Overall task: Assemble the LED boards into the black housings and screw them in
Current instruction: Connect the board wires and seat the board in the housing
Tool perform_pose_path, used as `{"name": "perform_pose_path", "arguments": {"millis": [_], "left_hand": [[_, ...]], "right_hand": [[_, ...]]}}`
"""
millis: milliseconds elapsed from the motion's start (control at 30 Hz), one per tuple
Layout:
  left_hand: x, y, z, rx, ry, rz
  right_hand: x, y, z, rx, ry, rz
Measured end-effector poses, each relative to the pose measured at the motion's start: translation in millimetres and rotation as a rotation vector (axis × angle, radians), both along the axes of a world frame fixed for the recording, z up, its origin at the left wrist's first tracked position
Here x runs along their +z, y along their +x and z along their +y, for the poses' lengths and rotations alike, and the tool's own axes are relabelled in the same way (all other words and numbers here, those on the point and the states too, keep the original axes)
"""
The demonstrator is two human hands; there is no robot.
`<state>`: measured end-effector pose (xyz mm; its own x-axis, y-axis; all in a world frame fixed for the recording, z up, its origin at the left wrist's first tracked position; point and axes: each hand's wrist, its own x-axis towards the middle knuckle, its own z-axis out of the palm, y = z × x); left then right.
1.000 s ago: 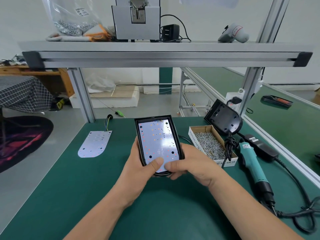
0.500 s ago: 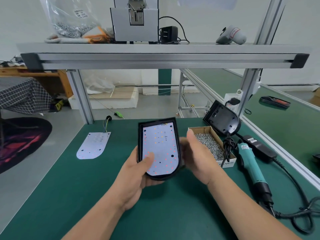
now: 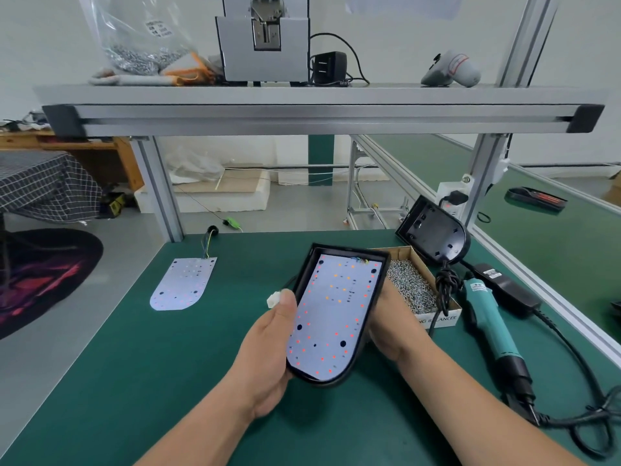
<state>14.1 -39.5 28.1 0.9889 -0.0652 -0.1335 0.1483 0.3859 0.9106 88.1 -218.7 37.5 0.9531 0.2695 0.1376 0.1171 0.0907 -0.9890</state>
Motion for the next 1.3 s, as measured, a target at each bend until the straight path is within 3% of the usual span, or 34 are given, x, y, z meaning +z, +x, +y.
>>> {"name": "perform_pose_path", "arguments": {"millis": [200, 500, 700, 833, 900, 1000, 1100, 1300], "left_hand": [[1, 0, 1, 0.049, 0.075, -0.062], [-3, 0, 1, 0.046, 0.183, -0.07], [-7, 0, 4, -0.172, 0.162, -0.105], [-9, 2, 3, -0.03, 0.137, -0.137], [-10, 4, 5, 0.052, 0.164, -0.154], [-12, 6, 4, 0.134, 0.303, -0.219], [-14, 5, 5, 0.117, 0.407, -0.252], [-16, 4, 4, 0.069, 0.435, -0.235]], "right_hand": [[8, -2, 3, -0.102, -0.025, -0.175], [-1, 6, -9, -0.036, -0.025, -0.081], [-5, 12, -7, -0.074, 0.04, 0.055], [3, 18, -11, -0.147, 0.228, 0.156], [8, 18, -17, -0.075, 0.335, 0.187], [10, 14, -20, 0.026, 0.193, 0.059], [9, 9, -17, -0.02, 0.001, -0.005], [10, 6, -12, -0.075, -0.022, -0.063]]}}
